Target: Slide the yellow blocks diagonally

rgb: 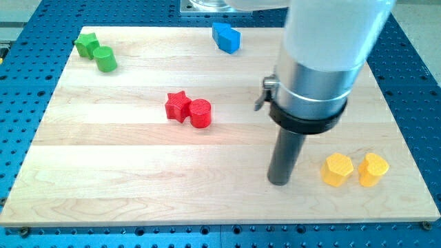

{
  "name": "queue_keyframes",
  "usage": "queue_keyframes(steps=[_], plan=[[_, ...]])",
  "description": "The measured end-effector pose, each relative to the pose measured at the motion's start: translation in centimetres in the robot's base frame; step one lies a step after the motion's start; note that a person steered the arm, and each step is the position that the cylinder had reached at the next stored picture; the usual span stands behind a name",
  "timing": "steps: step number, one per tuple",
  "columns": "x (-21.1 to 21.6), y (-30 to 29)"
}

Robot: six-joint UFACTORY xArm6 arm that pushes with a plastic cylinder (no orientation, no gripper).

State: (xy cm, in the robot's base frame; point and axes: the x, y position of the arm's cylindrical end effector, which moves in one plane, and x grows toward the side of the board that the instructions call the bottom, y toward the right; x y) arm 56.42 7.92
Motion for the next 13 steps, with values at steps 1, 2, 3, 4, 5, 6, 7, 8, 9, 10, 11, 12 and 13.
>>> queue_keyframes(steps=[1, 2, 3, 4, 5, 6, 7, 8, 9, 10, 11, 12, 13], plan=[[0.0, -1.6], [0.0, -2.1], [0.0, -2.3], [0.0, -3.3], [0.0, -3.4], [0.0, -3.4], [0.3, -3.4], [0.3, -3.4], [0.3, -3.4], [0.2, -4.7], [-1.9, -10.0], [-2.2, -7.5], [-4.1, -5.3]])
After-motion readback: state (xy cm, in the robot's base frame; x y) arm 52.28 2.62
